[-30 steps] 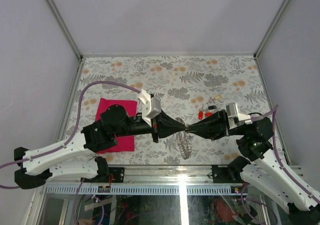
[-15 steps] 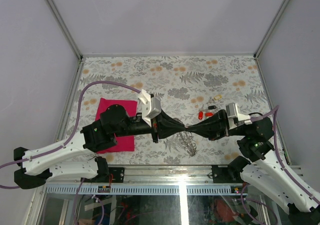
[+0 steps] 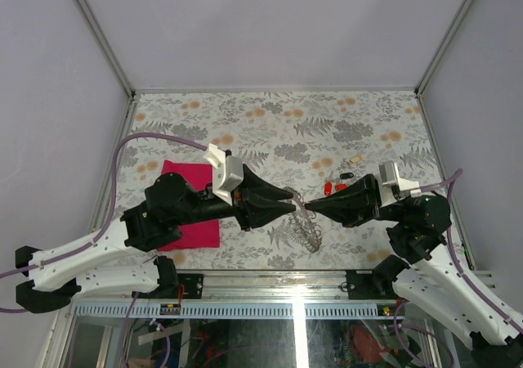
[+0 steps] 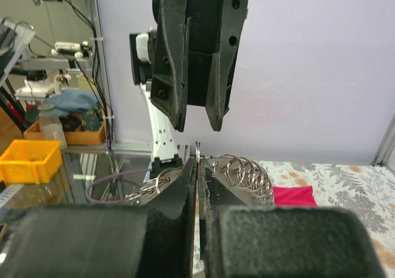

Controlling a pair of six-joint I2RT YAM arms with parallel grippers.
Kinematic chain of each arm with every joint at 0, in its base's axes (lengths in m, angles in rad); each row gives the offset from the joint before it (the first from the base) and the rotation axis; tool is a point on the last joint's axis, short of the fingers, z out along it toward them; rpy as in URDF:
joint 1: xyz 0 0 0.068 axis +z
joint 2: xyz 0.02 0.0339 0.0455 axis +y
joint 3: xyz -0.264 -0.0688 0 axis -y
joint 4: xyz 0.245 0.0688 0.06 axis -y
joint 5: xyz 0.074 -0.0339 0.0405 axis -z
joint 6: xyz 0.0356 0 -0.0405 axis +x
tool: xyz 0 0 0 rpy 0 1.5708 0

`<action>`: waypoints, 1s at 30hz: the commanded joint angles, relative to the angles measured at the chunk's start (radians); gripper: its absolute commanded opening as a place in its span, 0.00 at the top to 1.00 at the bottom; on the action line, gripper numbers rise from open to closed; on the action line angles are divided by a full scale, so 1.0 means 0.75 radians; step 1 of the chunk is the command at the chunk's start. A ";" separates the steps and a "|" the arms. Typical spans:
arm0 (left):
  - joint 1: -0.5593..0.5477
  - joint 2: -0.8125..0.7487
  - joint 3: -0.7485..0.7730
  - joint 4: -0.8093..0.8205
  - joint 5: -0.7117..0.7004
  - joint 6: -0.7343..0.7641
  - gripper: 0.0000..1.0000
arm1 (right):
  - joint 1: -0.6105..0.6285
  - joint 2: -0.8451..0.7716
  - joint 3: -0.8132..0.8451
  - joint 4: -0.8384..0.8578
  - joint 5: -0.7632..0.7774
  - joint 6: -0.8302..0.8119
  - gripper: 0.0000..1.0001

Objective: Put the keys on the keyring

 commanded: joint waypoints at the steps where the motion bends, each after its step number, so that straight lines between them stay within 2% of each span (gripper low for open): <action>1: 0.001 -0.030 -0.022 0.133 -0.021 -0.020 0.71 | 0.011 0.026 -0.007 0.295 0.139 0.188 1.00; 9: 0.002 -0.027 -0.032 0.200 -0.022 -0.027 0.70 | 0.010 0.097 -0.053 0.633 0.244 0.451 1.00; 10: 0.001 -0.019 -0.032 0.240 -0.021 -0.027 0.64 | 0.010 0.126 -0.061 0.715 0.252 0.492 1.00; 14: 0.001 -0.015 -0.034 0.309 -0.028 -0.029 0.60 | 0.011 0.146 -0.064 0.746 0.250 0.502 1.00; 22: 0.002 0.019 -0.041 0.411 -0.062 -0.037 0.60 | 0.010 0.192 -0.071 0.866 0.237 0.547 1.00; 30: 0.001 0.077 -0.016 0.415 -0.049 -0.043 0.62 | 0.011 0.215 -0.064 0.902 0.215 0.559 1.00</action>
